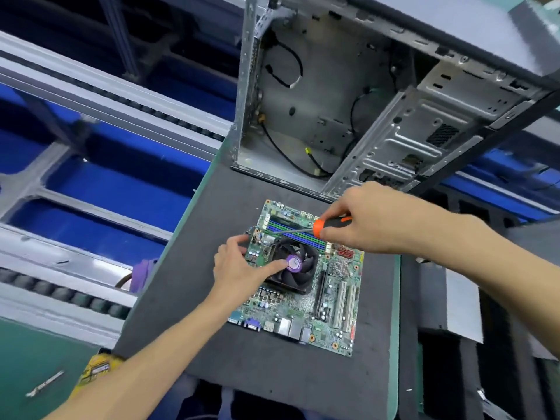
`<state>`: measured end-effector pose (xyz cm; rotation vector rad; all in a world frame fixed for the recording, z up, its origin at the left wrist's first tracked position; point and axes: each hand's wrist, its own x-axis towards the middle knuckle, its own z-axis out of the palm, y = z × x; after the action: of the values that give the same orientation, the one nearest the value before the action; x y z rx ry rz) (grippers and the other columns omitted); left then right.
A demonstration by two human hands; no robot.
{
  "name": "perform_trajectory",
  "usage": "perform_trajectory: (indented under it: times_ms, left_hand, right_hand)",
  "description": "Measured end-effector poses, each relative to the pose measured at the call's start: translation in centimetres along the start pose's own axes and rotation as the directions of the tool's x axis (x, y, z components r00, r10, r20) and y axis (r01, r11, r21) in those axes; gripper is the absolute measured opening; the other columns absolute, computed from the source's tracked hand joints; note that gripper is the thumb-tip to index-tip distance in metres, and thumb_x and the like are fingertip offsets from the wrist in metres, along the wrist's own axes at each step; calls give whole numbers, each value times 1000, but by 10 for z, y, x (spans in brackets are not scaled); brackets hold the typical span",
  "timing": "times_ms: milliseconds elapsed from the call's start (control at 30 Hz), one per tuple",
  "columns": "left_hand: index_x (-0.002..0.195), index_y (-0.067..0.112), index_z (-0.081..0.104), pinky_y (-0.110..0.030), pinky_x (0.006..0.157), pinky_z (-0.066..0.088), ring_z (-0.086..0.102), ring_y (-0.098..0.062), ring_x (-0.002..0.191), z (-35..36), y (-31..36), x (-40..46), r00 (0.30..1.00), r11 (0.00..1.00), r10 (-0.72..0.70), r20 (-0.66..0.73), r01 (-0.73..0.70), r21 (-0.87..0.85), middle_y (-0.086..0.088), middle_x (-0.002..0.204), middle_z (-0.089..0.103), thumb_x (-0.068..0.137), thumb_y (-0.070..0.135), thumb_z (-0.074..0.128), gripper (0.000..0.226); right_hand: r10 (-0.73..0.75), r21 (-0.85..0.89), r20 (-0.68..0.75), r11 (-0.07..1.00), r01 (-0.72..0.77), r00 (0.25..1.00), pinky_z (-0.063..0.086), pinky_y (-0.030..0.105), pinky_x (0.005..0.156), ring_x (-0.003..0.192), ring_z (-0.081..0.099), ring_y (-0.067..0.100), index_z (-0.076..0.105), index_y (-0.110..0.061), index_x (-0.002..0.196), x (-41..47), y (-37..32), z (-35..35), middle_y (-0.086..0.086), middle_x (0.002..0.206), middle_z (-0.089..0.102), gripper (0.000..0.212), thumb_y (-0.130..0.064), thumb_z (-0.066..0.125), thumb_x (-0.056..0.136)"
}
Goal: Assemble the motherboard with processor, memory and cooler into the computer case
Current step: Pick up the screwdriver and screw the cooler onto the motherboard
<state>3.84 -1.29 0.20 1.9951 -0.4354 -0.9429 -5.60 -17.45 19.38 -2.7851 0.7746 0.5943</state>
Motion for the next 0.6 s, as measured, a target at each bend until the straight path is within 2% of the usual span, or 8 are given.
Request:
perform_trajectory:
  times_ms: [100,167,233,333,433,600]
  left_hand:
    - [143,39,29,-40,109,34,38,-16,124,-2,-7,-1,992,992,122,-39,-121,38,7,129,32,59,61,86,103]
    - [137,49,33,-35,101,30,35,-12,121,-4,-9,-1,964,958,259,-54,-250,138,12,128,29,61,66,81,91]
    - [126,49,43,-32,94,25,36,-9,118,-4,-10,0,941,926,336,-47,-321,199,16,124,31,65,68,77,73]
    - [105,44,48,-32,89,25,42,-7,111,-3,-12,2,938,924,344,-48,-329,193,20,115,36,67,69,75,53]
    - [89,41,45,-33,89,25,44,-5,108,-2,-15,3,941,931,335,-47,-322,172,20,109,37,66,70,74,47]
    - [88,42,44,-34,92,27,44,-2,104,-2,-16,5,947,937,318,-36,-309,161,22,109,37,65,74,73,49]
  right_hand:
    - [-35,-88,18,995,37,999,57,29,63,67,65,16,78,-33,99,12,-8,-6,-5,71,71,32,-55,57,90]
    - [-55,-132,46,989,61,997,56,29,61,65,64,15,78,-32,96,18,-12,-9,-7,68,69,31,-54,57,90]
    - [-65,-184,70,980,77,995,53,28,60,63,61,13,78,-31,95,22,-16,-11,-7,67,67,31,-53,58,90]
    - [-72,-235,99,968,93,993,47,26,56,59,55,15,78,-25,96,27,-19,-12,-5,67,66,33,-51,58,90]
    - [-87,-263,107,958,113,990,46,28,56,57,51,21,77,-18,95,30,-22,-12,0,65,63,35,-47,58,90]
    - [-102,-308,122,942,135,987,43,26,53,53,46,21,76,-17,94,31,-28,-15,0,64,60,33,-44,58,90]
